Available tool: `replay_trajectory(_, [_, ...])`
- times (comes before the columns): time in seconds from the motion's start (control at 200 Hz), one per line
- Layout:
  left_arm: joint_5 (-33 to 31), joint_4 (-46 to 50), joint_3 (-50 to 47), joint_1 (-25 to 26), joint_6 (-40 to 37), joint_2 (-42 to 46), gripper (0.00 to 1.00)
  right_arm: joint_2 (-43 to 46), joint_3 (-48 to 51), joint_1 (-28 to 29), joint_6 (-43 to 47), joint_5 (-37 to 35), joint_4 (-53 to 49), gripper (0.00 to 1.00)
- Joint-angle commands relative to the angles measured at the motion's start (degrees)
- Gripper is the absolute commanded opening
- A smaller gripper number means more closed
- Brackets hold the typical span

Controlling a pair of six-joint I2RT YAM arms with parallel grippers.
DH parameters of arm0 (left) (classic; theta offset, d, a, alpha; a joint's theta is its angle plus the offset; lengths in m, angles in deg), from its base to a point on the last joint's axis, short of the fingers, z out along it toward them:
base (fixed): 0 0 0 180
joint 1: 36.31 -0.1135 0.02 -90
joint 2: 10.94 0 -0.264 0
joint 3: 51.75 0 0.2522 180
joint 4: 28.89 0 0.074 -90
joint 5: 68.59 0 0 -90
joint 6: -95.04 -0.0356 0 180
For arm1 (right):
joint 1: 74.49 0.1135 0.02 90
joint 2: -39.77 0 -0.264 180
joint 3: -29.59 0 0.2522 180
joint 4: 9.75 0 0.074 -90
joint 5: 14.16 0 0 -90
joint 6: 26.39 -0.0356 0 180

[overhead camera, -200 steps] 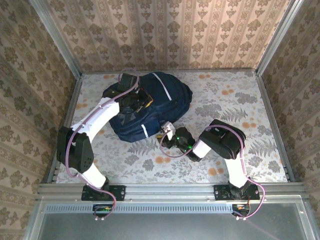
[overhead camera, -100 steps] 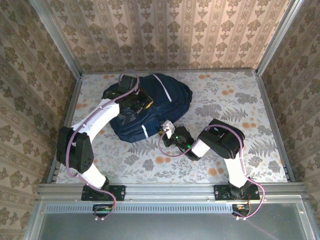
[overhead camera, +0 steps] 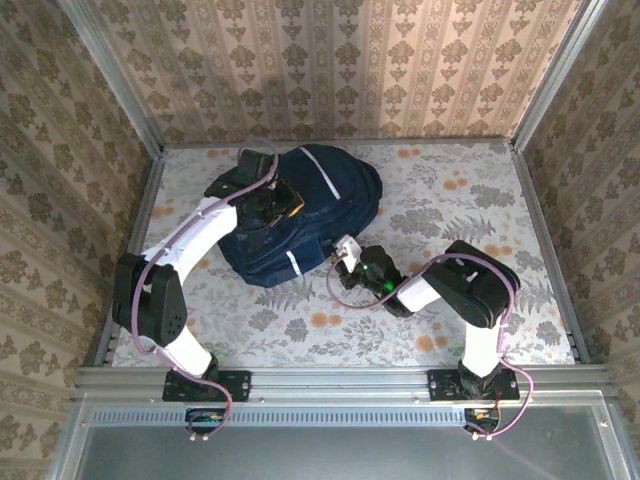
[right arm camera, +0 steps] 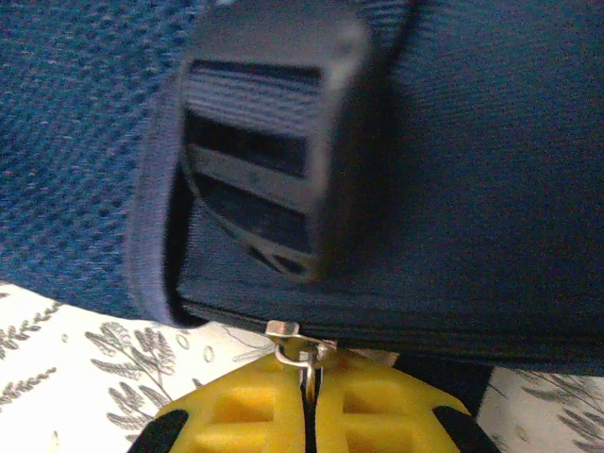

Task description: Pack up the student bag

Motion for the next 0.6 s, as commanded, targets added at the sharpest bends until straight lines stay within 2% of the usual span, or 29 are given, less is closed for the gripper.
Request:
replay_trajectory(0.0, [-1.8,1.0,2.1,0.0,-4.9,0.8,0.0,2.9,-0.2,-1.6,0.4,-3.3,-7.8,0.01])
replay_trajectory(0.1, [-1.5,1.4,3.0,0.3,-6.9,-0.6,0.0,4.0,-1.7,-2.2,-0.9,-7.3,-13.4,0.0])
replay_trajectory(0.185, [-1.3,3.3,5.0,2.9,-9.0,-2.0,0.0,5.5,-1.1,-2.4,-4.9,-16.4,-14.1,0.0])
replay_trajectory(0.24, [-1.3,4.0,6.1,3.7,-10.3,-2.9,0.0,6.3,-0.6,-2.9,-7.1,-19.1,-14.5,0.0])
replay_trajectory(0.425, [-1.5,7.0,10.1,5.5,-14.7,-6.6,0.0,13.0,0.0,-3.2,-13.7,-20.5,-21.3,0.0])
replay_trajectory(0.595, [1.4,8.0,14.4,6.7,-19.7,-11.1,0.0,18.6,1.5,-1.9,-17.1,-13.8,-27.0,0.0])
